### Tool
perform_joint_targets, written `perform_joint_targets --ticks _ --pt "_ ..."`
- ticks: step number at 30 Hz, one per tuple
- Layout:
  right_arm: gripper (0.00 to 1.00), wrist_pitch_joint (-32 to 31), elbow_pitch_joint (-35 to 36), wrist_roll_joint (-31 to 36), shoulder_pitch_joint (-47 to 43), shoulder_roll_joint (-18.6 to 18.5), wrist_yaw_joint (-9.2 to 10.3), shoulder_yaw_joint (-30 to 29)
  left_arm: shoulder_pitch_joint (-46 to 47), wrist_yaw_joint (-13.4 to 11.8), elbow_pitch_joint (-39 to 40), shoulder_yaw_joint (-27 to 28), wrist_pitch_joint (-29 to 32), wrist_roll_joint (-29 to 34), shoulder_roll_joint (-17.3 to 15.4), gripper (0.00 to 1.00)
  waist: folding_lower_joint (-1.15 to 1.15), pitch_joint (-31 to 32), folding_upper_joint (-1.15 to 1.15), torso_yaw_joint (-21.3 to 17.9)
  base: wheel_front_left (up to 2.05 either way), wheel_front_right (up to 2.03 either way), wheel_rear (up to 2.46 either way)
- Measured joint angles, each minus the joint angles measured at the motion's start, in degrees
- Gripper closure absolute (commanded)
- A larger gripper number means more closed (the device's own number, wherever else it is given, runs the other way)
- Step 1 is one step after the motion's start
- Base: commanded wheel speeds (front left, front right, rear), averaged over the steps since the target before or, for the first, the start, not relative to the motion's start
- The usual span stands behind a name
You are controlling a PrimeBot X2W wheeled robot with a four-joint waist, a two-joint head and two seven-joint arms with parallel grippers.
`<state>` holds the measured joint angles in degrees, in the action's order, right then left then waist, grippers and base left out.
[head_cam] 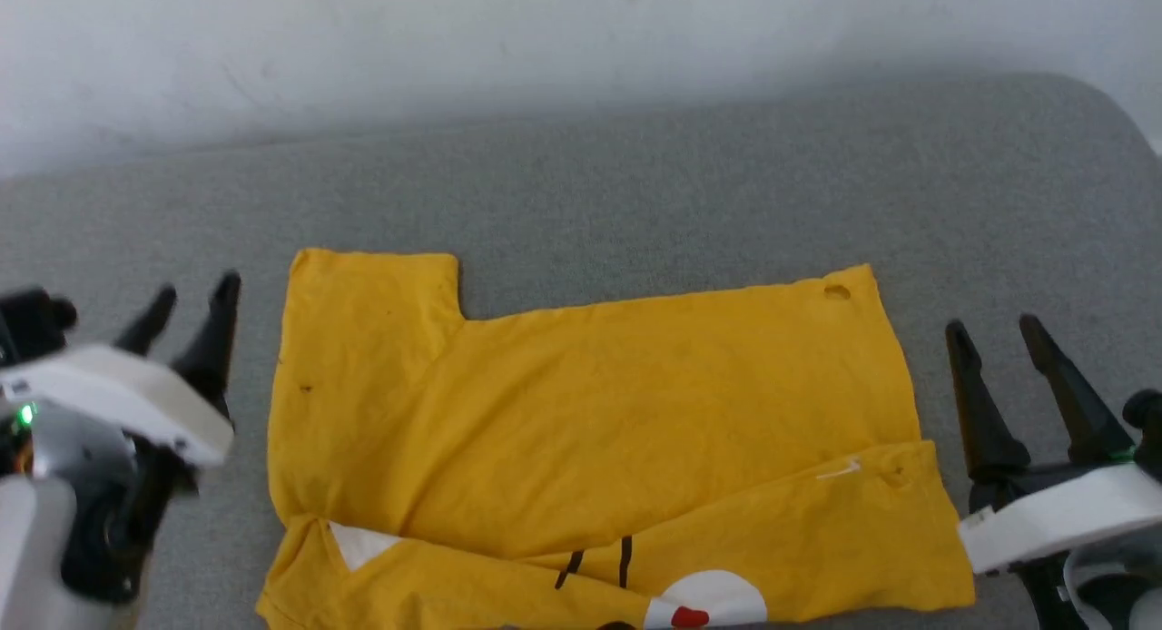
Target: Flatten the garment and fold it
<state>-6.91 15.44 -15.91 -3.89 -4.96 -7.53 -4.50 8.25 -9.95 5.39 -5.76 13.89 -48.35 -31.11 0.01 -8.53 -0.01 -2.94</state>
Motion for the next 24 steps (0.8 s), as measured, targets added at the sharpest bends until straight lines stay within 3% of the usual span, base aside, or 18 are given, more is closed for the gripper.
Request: perform_joint_targets --ticks 5,9,18,24 --pt "0.00 0.6 1.3 0.9 3.4 0.8 0.00 1.7 13.5 2.9 -10.5 -0.7 -1.8 1.4 0.4 0.00 0.01 -4.8 0.00 -0.6 0.00 0.00 0.00" --pt "0.00 1.1 1.3 1.3 5.7 1.0 0.00 2.8 23.3 5.7 -19.0 -3.0 1.3 1.7 -0.3 0.00 0.02 -8.7 0.00 -1.4 0.00 0.00 0.00" --pt "0.00 2.4 -1.3 1.2 8.5 1.5 0.00 5.4 34.7 10.6 -34.5 -9.4 18.4 1.8 -3.8 0.00 0.02 -15.5 0.00 -4.5 0.00 0.00 0.00" --pt "0.00 3.0 -3.3 0.9 8.7 1.6 0.00 5.1 38.3 12.0 -37.3 -12.2 29.9 1.5 -7.4 0.00 -0.02 -17.7 0.00 -7.2 0.00 0.00 0.00"
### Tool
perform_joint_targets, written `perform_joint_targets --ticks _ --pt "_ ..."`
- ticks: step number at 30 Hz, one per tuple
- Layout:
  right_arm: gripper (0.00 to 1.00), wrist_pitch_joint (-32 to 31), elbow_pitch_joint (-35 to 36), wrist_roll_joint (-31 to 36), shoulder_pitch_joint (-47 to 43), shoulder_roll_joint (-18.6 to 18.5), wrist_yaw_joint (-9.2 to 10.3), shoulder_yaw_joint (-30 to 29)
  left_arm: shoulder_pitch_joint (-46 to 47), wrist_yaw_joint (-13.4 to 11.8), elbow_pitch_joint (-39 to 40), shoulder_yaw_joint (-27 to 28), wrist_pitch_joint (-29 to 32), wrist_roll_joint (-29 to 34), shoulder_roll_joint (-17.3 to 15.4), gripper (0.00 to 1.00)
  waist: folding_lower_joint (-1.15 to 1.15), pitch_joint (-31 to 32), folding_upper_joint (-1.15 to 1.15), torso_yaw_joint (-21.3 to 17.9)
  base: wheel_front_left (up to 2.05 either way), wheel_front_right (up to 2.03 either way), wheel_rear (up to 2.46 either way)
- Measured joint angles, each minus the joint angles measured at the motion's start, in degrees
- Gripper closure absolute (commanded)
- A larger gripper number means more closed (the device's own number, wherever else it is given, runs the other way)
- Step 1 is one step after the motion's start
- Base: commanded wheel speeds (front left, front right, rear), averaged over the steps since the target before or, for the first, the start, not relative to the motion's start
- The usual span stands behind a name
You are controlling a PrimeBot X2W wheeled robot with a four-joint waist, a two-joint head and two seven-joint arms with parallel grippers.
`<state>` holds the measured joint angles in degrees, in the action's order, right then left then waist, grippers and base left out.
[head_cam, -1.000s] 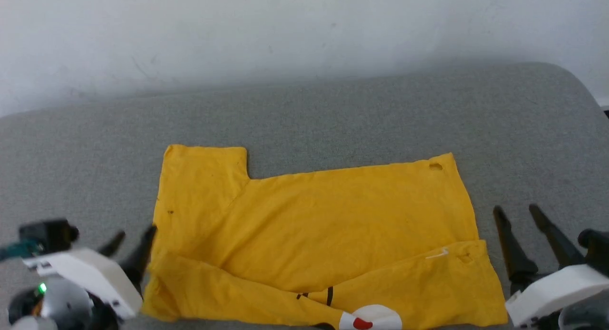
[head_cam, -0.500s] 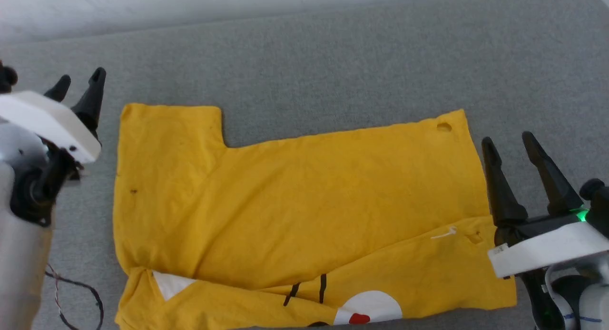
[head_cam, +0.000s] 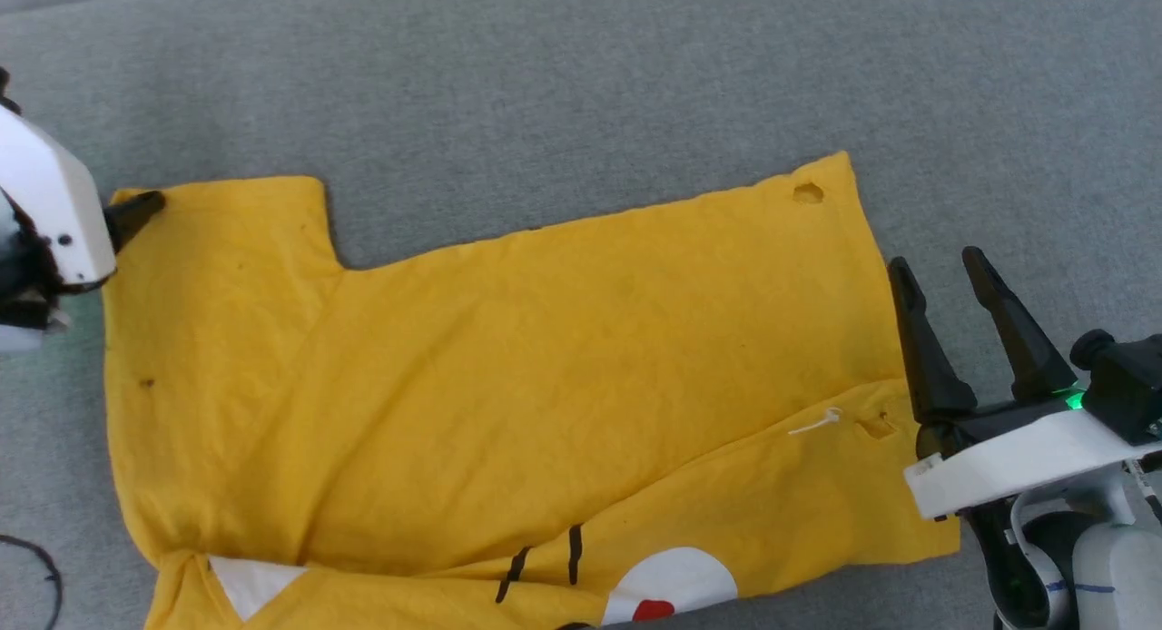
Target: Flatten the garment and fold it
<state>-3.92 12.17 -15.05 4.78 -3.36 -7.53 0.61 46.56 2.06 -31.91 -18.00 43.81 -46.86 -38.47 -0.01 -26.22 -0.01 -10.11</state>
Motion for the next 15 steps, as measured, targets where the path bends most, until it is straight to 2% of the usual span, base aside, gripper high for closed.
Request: perform_joint_targets --ticks 1,2,3,8,15 --pt "0.00 0.0 -0.2 -0.3 0.0 0.0 0.00 -0.2 0.5 0.0 0.0 -0.1 1.7 -0.3 -0.2 0.27 0.00 -0.3 0.00 -0.3 0.00 0.00 0.00" --pt "0.00 -0.1 -0.5 -0.9 0.0 0.0 0.00 -0.4 1.0 0.0 0.0 -0.3 3.3 -0.6 -0.4 0.75 0.00 -0.5 0.00 -0.5 0.00 0.00 0.00" --pt "0.00 -0.1 -0.8 -1.4 0.3 0.0 0.00 -0.5 1.5 -0.1 0.0 -0.4 4.4 -0.7 -0.6 1.00 -0.01 -0.8 0.00 -0.7 0.00 0.00 0.00" --pt "0.00 -4.7 -5.1 -5.8 5.9 -2.4 0.00 -0.7 1.8 -2.1 0.4 -0.2 6.6 -2.2 -0.3 1.00 0.00 -1.3 0.00 -1.0 0.00 0.00 0.00" --pt "0.00 -16.0 -19.6 -12.9 21.7 -9.8 0.00 3.2 2.0 -2.0 1.7 -0.9 4.3 -1.5 0.9 1.00 0.02 -1.5 0.00 0.6 0.00 0.00 0.00"
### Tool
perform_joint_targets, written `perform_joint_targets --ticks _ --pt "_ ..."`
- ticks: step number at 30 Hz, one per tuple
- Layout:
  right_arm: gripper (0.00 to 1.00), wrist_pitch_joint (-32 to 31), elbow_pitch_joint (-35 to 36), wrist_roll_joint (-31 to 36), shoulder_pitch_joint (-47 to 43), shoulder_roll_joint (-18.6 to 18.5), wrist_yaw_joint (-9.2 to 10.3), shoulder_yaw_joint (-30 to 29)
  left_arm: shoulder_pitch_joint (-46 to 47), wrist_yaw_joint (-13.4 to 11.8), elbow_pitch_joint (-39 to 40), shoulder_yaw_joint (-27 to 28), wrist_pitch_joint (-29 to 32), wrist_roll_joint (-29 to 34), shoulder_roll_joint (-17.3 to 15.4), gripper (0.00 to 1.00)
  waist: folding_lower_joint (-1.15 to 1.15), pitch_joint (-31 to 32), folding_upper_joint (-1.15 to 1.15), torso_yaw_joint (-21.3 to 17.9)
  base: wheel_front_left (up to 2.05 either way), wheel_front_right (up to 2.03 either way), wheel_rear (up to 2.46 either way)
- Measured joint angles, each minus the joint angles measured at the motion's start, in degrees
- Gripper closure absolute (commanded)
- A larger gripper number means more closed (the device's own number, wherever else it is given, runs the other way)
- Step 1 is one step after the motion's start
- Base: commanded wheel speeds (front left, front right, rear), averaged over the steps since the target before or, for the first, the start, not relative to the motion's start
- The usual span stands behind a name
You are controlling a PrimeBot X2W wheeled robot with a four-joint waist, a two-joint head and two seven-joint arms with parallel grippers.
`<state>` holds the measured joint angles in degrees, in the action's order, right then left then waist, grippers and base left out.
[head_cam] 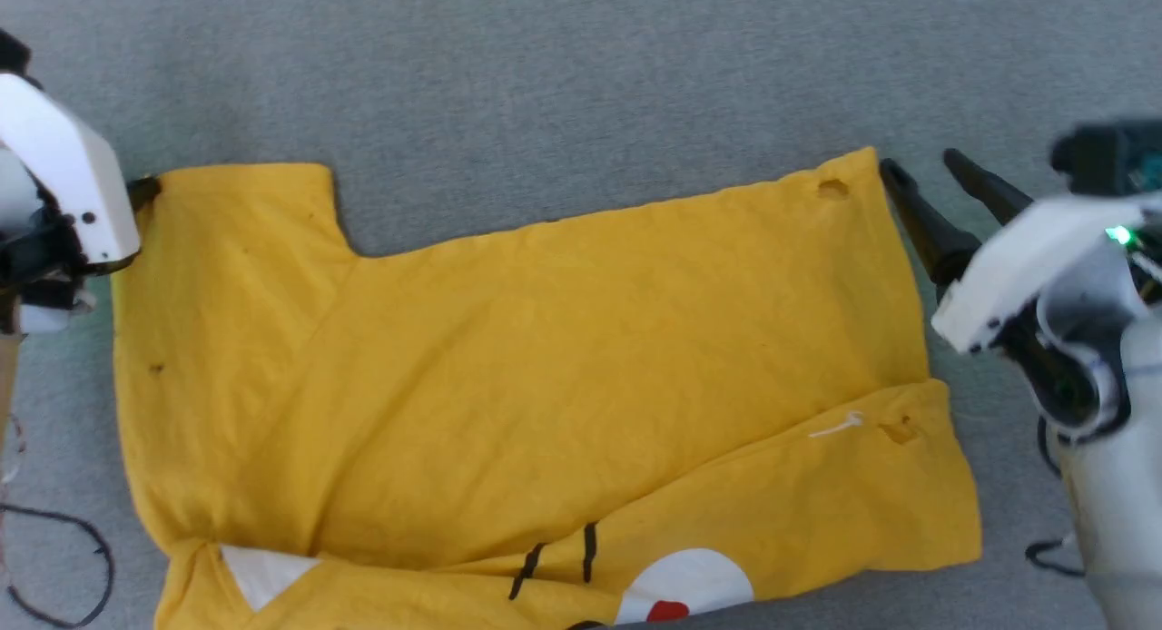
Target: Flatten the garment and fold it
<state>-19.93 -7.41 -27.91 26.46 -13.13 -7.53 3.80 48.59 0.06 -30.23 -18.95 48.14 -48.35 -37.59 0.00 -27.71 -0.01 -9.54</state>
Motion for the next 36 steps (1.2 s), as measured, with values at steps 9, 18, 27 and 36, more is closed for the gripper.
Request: perform_joint_targets --ticks 9,18,27,36 --pt "0.05 -21.8 -15.0 -6.1 13.4 -6.3 0.00 9.2 1.2 2.4 0.6 -1.7 -4.1 1.1 3.3 1.00 0.00 -0.3 0.00 3.9 0.00 0.00 0.00" --pt "1.00 -25.7 -16.1 -7.7 16.3 -8.0 0.00 11.6 0.8 4.7 -0.5 -3.0 -10.5 1.9 5.3 1.00 0.02 1.2 0.00 5.6 0.00 0.00 0.00" --pt "1.00 -12.0 -13.0 -7.3 13.8 -8.2 0.00 6.6 -0.9 3.4 0.5 -1.0 -27.1 5.8 5.7 1.00 0.00 6.6 0.00 6.2 0.00 0.00 0.00" --pt "1.00 -6.5 -8.1 -8.4 -4.8 -8.4 0.00 2.5 -24.0 -5.3 16.7 5.9 -36.5 2.9 4.6 1.00 -0.01 13.9 0.01 7.0 0.00 0.00 0.00"
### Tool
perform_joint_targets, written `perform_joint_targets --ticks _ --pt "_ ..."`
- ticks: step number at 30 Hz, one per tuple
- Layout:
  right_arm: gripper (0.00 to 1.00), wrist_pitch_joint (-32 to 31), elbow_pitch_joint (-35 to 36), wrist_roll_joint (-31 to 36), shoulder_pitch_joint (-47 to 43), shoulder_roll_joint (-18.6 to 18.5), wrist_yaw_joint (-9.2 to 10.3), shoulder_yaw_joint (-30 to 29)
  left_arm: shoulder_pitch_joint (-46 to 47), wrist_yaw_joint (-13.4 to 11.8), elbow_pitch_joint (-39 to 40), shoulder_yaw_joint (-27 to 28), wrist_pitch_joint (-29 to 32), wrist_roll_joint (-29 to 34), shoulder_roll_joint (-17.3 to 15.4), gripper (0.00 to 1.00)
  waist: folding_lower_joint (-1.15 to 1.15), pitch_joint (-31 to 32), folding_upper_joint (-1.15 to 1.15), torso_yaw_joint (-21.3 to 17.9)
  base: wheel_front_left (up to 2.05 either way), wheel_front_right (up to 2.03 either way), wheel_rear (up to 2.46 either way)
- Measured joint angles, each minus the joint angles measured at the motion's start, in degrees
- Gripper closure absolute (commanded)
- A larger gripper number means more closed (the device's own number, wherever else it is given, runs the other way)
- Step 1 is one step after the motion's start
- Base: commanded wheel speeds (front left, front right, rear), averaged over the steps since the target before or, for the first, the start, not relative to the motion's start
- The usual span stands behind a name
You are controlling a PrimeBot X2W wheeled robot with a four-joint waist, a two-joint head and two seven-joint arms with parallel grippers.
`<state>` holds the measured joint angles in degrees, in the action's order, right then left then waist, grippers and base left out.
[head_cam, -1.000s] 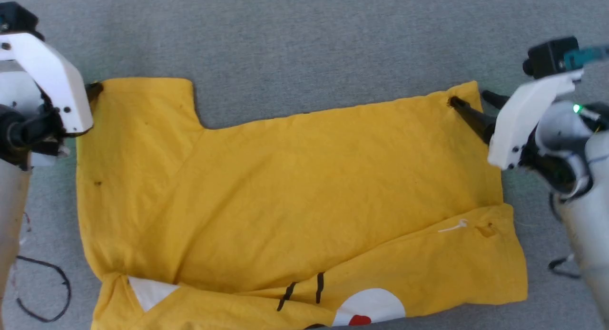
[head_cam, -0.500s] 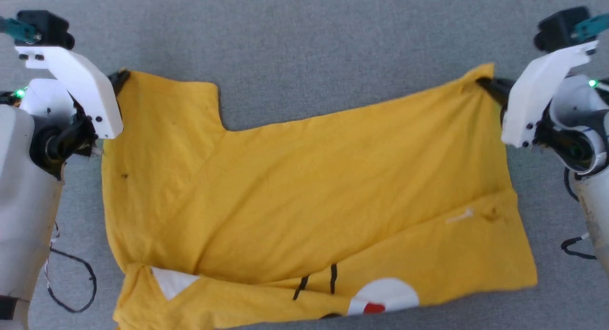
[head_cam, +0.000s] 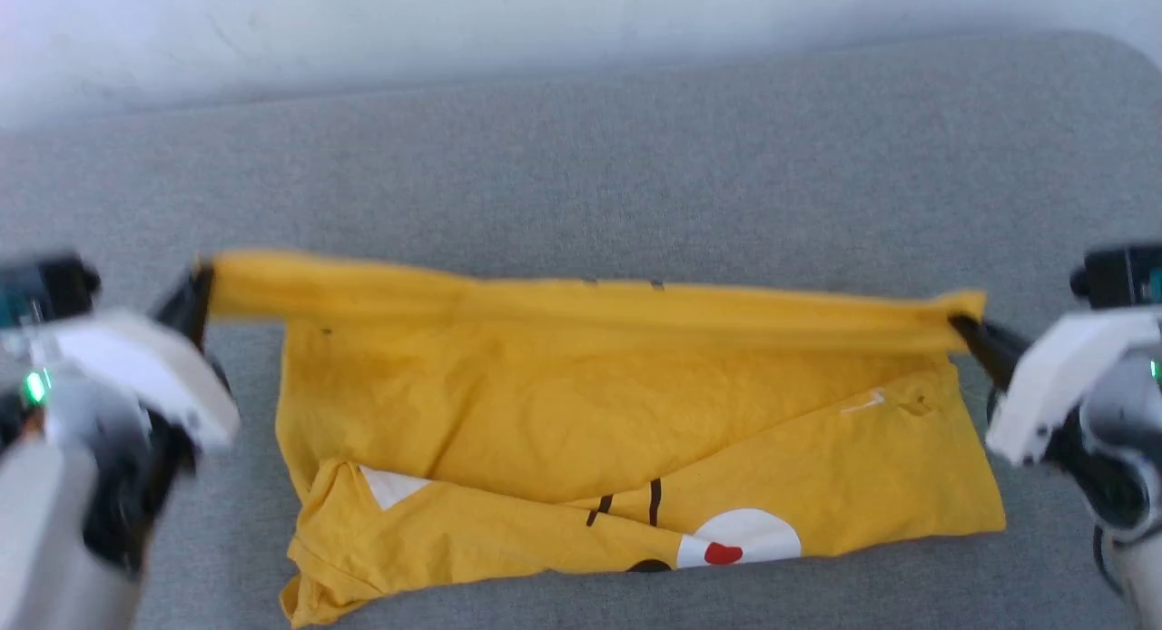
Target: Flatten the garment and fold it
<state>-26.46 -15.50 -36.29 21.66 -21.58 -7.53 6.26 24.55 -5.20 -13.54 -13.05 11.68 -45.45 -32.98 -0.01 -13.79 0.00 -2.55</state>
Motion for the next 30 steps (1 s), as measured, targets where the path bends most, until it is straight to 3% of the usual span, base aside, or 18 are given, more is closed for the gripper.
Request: perform_joint_targets --ticks 7,11,12,13,14,15,20,24,30 --pt "1.00 4.4 -0.3 -0.2 -12.3 2.8 0.00 -4.9 -24.8 -8.0 15.5 2.3 -0.9 -3.6 1.6 1.00 -0.01 4.5 0.00 1.0 0.00 0.00 0.00" --pt "1.00 6.9 -1.9 0.1 -15.7 4.6 0.00 -7.5 -33.4 -10.1 20.1 2.1 -1.1 -5.3 3.6 1.00 -0.01 5.5 0.00 1.7 0.00 0.00 0.00" --pt "0.79 7.4 -2.3 0.1 -16.3 5.0 0.00 -7.8 -34.8 -10.2 20.7 1.9 -1.0 -5.6 3.9 1.00 0.00 5.6 0.00 1.9 0.00 0.00 0.00" --pt "0.51 7.8 -2.6 0.3 -16.9 5.4 0.00 -8.0 -35.9 -10.2 21.0 1.5 -0.2 -6.2 4.0 0.80 0.00 5.7 0.00 1.9 0.00 0.00 0.00" --pt "0.00 7.9 -2.8 0.4 -17.5 5.8 0.00 -8.2 -36.8 -10.1 21.3 0.9 0.6 -7.0 4.2 0.50 0.00 5.9 0.00 1.9 0.00 0.00 0.00" --pt "0.00 8.1 -2.9 0.5 -18.1 6.1 -0.01 -8.3 -37.7 -10.0 21.6 0.5 1.0 -7.6 4.4 0.00 0.00 6.0 0.00 1.9 0.00 0.00 0.00" --pt "0.00 9.6 0.8 1.1 -22.6 6.5 0.00 -9.3 -40.7 -9.5 22.2 -0.4 0.3 -7.5 4.7 0.00 0.01 6.9 0.00 1.8 0.00 0.00 0.00" --pt "0.00 10.1 9.1 1.9 -27.2 6.5 0.00 -11.2 -40.9 -9.4 23.5 -0.7 -5.8 -1.8 3.7 0.00 0.00 7.8 0.00 2.0 0.00 0.00 0.00" --pt "0.00 5.2 17.4 2.8 -28.5 6.2 0.00 -15.9 -36.8 -4.8 23.6 -2.6 -15.5 4.1 4.6 0.00 0.01 8.8 0.00 3.1 0.00 0.00 0.00"
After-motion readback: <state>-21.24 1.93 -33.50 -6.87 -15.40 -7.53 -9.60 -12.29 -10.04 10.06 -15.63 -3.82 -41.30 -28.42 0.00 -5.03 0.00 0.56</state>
